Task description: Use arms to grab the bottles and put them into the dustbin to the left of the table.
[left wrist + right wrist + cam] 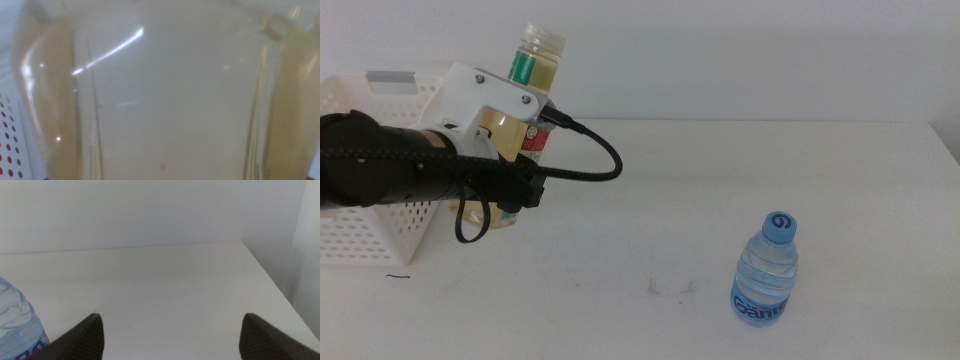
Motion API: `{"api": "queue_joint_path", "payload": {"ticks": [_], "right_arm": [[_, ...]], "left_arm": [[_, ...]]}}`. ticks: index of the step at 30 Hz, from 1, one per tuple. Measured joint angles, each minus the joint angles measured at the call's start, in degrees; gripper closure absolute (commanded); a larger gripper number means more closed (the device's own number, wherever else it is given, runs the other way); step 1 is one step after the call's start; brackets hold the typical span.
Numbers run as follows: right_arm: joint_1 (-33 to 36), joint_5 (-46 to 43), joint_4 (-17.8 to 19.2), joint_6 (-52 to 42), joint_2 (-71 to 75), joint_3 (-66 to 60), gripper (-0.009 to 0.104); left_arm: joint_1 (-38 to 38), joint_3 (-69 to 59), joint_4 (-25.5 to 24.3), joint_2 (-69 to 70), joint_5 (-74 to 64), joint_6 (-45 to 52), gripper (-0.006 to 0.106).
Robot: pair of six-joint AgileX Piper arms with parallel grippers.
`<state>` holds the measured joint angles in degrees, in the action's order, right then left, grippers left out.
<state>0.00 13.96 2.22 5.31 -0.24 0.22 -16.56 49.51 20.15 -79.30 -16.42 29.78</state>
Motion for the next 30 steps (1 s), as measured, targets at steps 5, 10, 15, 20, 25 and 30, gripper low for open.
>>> {"api": "queue_joint_path", "payload": {"ticks": [5, 10, 15, 20, 25, 30], "right_arm": [[0.0, 0.0, 0.0, 0.0, 0.0, 0.0, 0.005], [0.0, 0.0, 0.0, 0.0, 0.0, 0.0, 0.005], [0.0, 0.0, 0.0, 0.0, 0.0, 0.0, 0.005], [0.0, 0.0, 0.0, 0.0, 0.0, 0.0, 0.005], [0.0, 0.0, 0.0, 0.0, 0.0, 0.0, 0.005], [0.0, 0.0, 0.0, 0.0, 0.0, 0.0, 0.005]], "left_arm": [[0.0, 0.0, -0.9, 0.0, -1.4, 0.0, 0.102], [0.1, 0.4, -6.4, 0.0, -4.5, -4.7, 0.102], [0.6, 6.1, -20.2, 0.0, -16.5, -20.5, 0.102], [6.0, 19.3, -24.2, -0.9, -30.3, -23.7, 0.102], [15.5, 35.9, -23.4, -7.5, -47.5, -16.3, 0.102], [22.5, 47.5, -21.0, -16.9, -54.9, -12.5, 0.102]]}}
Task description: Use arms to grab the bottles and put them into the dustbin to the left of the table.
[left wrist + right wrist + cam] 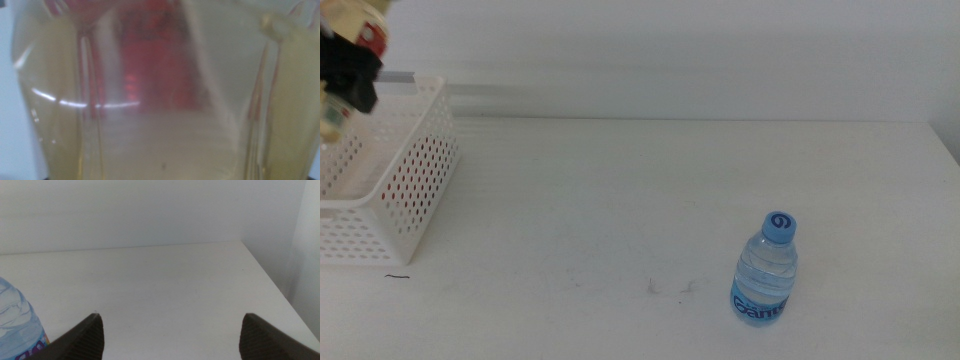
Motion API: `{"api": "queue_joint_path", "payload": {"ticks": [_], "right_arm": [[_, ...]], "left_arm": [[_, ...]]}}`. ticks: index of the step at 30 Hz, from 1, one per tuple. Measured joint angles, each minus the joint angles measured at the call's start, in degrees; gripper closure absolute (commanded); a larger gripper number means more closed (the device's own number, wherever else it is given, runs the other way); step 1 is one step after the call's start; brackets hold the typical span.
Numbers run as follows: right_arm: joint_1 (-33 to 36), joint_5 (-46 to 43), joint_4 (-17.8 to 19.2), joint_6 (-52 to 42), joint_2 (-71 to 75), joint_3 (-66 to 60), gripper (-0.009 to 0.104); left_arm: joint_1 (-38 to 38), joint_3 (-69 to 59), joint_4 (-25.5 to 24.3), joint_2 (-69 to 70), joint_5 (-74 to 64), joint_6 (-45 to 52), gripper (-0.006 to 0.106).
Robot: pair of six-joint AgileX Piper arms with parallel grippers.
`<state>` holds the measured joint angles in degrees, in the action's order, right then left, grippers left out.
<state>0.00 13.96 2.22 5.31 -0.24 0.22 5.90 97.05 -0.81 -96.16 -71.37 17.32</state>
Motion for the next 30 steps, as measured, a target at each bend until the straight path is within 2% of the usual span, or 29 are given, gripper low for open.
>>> {"api": "queue_joint_path", "payload": {"ticks": [4, 14, 19, 21, 24, 30], "right_arm": [[0.0, 0.0, 0.0, 0.0, 0.0, 0.0, 0.005], [0.0, 0.0, 0.0, 0.0, 0.0, 0.0, 0.005], [0.0, 0.0, 0.0, 0.0, 0.0, 0.0, 0.005], [0.0, 0.0, 0.0, 0.0, 0.0, 0.0, 0.005], [0.0, 0.0, 0.0, 0.0, 0.0, 0.0, 0.005], [0.0, 0.0, 0.0, 0.0, 0.0, 0.0, 0.005]], "left_arm": [[3.4, 5.0, 0.8, -5.1, 0.0, 2.4, 0.102], [7.6, 5.5, 1.8, -17.0, -0.1, 3.7, 0.102], [7.8, 5.5, 1.8, -19.9, 0.0, 3.8, 0.094], [7.8, 5.5, 1.5, -20.9, 0.2, 3.8, 0.086], [7.8, 5.5, 0.8, -22.2, 0.2, 3.9, 0.065], [7.8, 5.6, -2.8, -23.8, 1.0, 3.9, 0.006]]}}
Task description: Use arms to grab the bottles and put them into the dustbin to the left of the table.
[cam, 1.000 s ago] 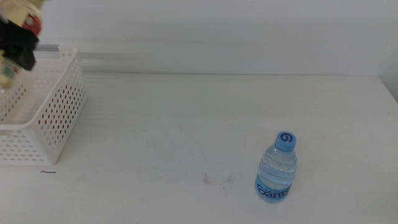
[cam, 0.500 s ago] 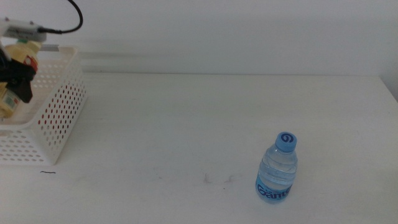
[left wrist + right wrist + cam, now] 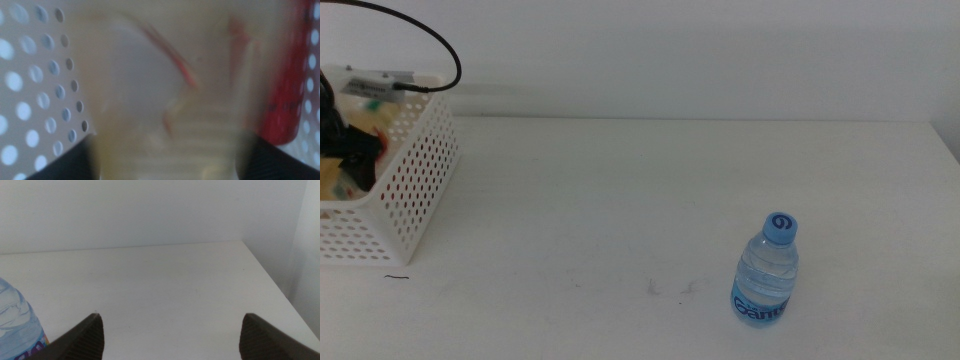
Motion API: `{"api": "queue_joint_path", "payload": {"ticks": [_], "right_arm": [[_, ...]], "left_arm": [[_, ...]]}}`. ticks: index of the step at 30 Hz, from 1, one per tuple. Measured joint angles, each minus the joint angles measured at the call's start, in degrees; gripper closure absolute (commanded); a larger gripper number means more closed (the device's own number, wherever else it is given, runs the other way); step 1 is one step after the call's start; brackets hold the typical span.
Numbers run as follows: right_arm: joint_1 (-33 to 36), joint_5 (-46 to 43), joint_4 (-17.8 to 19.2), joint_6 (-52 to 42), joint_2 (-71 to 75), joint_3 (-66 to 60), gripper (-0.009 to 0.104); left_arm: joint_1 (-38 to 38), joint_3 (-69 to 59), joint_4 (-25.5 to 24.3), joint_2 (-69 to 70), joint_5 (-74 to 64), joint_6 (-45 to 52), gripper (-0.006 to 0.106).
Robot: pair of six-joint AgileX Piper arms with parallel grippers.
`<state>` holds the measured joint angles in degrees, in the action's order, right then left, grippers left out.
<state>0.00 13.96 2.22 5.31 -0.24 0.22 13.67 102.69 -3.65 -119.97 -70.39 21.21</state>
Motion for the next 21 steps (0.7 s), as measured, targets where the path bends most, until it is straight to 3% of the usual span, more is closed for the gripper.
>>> {"api": "queue_joint_path", "payload": {"ticks": [5, 10, 15, 21], "right_arm": [[0.0, 0.0, 0.0, 0.0, 0.0, 0.0, 0.005], [0.0, 0.0, 0.0, 0.0, 0.0, 0.0, 0.005], [0.0, 0.0, 0.0, 0.0, 0.0, 0.0, 0.005], [0.0, 0.0, 0.0, 0.0, 0.0, 0.0, 0.005]], "left_arm": [[0.0, 1.1, 0.8, 1.3, 0.5, -0.4, 0.007], [-1.2, 1.3, 5.5, 8.5, 0.5, 0.3, 0.007], [-6.9, 1.5, 16.2, 21.1, 0.9, 0.9, 0.007], [-20.4, 0.6, 27.4, 38.8, 1.2, 4.6, 0.007]]}}
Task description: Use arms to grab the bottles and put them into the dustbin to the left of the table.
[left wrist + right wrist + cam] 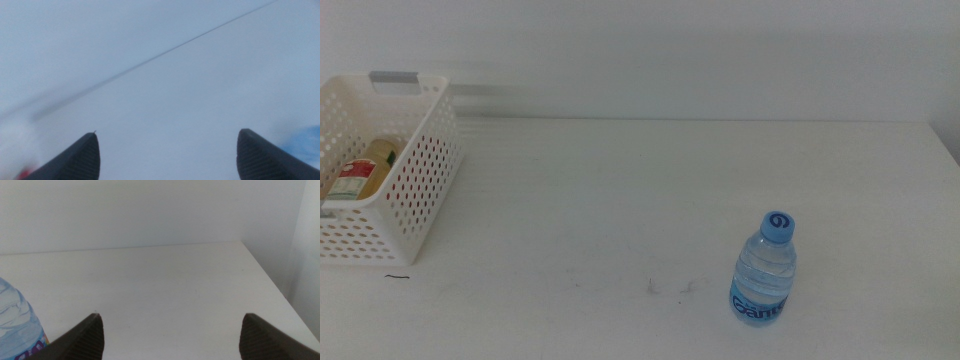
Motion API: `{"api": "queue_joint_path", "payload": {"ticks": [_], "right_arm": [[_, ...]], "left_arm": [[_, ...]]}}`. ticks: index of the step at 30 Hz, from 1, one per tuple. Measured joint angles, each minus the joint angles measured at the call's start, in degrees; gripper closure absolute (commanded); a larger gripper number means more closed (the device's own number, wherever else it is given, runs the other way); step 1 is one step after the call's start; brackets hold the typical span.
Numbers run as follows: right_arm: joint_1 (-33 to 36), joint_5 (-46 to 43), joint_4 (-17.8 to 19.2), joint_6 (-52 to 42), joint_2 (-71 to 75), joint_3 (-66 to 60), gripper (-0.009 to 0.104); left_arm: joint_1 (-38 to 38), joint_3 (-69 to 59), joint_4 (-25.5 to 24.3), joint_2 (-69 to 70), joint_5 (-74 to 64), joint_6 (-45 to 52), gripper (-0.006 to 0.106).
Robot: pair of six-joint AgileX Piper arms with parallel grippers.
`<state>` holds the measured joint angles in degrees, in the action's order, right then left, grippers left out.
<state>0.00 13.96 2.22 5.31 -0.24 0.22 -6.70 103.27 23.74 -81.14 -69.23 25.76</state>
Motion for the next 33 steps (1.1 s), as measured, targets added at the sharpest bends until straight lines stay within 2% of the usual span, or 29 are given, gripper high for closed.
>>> {"api": "queue_joint_path", "payload": {"ticks": [5, 9, 20, 27, 33], "right_arm": [[0.0, 0.0, 0.0, 0.0, 0.0, 0.0, 0.005], [0.0, 0.0, 0.0, 0.0, 0.0, 0.0, 0.005], [0.0, 0.0, 0.0, 0.0, 0.0, 0.0, 0.005], [0.0, 0.5, -2.2, 0.0, -0.4, 0.0, 0.005], [0.0, 3.4, -1.7, 0.0, -12.0, 7.8, 0.005]], "left_arm": [[-12.9, -5.9, 3.7, 12.3, -0.5, 0.7, 0.007], [-17.8, -10.1, 3.7, 17.4, -1.2, -0.4, 0.007], [-18.9, -11.0, 3.2, 19.6, -1.4, -1.3, 0.007], [-18.9, -11.1, 2.9, 19.6, -1.3, -1.3, 0.007], [-18.9, -11.2, 1.5, 19.7, -0.8, -1.3, 0.007]]}}
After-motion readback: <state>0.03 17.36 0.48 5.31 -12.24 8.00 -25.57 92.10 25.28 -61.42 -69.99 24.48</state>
